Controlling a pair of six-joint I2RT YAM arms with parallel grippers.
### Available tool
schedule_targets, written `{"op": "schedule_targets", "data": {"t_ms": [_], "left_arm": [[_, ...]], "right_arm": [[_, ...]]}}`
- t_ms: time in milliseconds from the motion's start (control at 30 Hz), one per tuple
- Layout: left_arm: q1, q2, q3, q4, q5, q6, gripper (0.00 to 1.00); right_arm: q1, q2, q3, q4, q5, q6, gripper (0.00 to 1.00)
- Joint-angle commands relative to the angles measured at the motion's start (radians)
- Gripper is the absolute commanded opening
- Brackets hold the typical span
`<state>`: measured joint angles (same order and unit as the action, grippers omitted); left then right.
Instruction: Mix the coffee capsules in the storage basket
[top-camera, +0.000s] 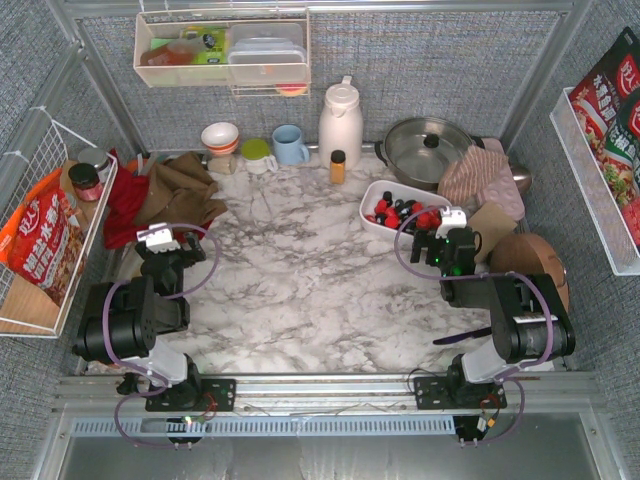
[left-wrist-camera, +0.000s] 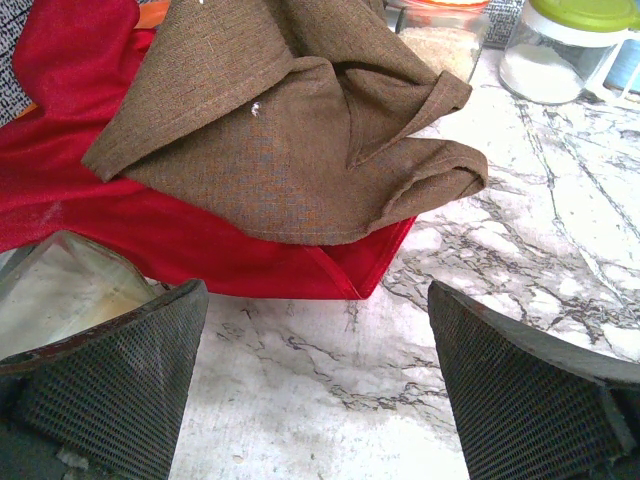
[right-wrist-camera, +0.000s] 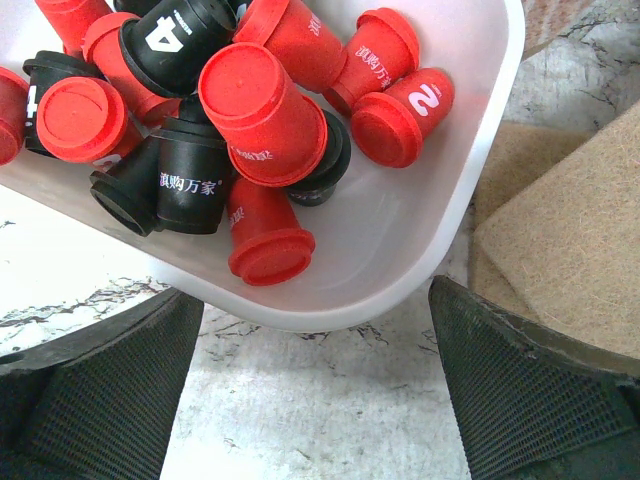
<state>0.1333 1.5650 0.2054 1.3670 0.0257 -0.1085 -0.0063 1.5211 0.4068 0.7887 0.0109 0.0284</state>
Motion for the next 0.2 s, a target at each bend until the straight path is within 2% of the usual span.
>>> {"op": "schedule_targets", "data": {"t_ms": [0,167], "left_arm": [[0.002,0.002,0.005,0.018,0.004,0.001,0.99],[0.002,0.001,0.005,0.018,0.003,0.001,0.99]], "right_arm": [[0.0,0.003,0.012,-0.003,0.001,0.005,0.99],[0.002,-0.001,0.009,0.0,0.004,0.005,0.99]]}}
